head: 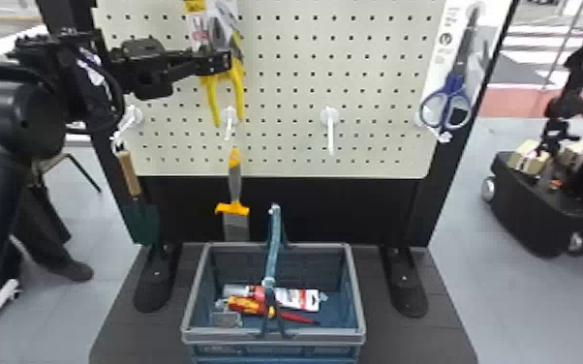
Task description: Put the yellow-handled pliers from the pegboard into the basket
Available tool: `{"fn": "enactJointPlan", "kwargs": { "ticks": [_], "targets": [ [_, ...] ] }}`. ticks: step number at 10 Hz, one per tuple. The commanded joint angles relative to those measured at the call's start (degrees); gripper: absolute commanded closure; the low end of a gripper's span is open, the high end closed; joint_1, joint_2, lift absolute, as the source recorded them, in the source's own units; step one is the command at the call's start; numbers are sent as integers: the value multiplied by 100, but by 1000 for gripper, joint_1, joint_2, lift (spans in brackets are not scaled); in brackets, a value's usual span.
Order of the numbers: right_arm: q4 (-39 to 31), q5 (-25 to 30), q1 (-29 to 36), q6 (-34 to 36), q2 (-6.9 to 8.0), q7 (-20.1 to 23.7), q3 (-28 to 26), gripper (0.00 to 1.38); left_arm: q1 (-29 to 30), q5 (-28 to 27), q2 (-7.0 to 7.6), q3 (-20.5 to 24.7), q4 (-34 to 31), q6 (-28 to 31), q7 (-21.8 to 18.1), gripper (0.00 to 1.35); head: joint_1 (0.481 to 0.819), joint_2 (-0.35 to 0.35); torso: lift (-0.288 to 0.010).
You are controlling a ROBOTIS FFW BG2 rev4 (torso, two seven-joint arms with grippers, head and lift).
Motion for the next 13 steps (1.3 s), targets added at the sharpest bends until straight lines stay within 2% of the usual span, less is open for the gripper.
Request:
{"fn": "enactJointPlan", "kwargs": {
  "ticks": [1, 3, 5, 9, 13],
  "targets": [
    [-7, -9, 5, -1, 5, 0, 0, 145, 70, -29, -39, 68, -352, 85, 7, 1190, 549, 0, -100],
    [-21, -18, 17, -1, 5, 0, 0, 145, 82, -90, -57, 129, -703, 173, 42, 1190, 549, 0, -100],
    [-49, -27, 42, 8, 5, 0, 0, 145, 550, -116, -145, 428, -1153, 234, 104, 1190, 549, 0, -100],
    [-190, -62, 152, 43, 5, 0, 0, 145, 2026, -319, -487, 1290, -2180, 296, 235, 1190, 549, 0, -100],
    [-246, -88, 189, 43, 5, 0, 0, 145, 3282, -450, -988, 1580, -2208, -451, 631, 1190, 549, 0, -100]
  ]
}}
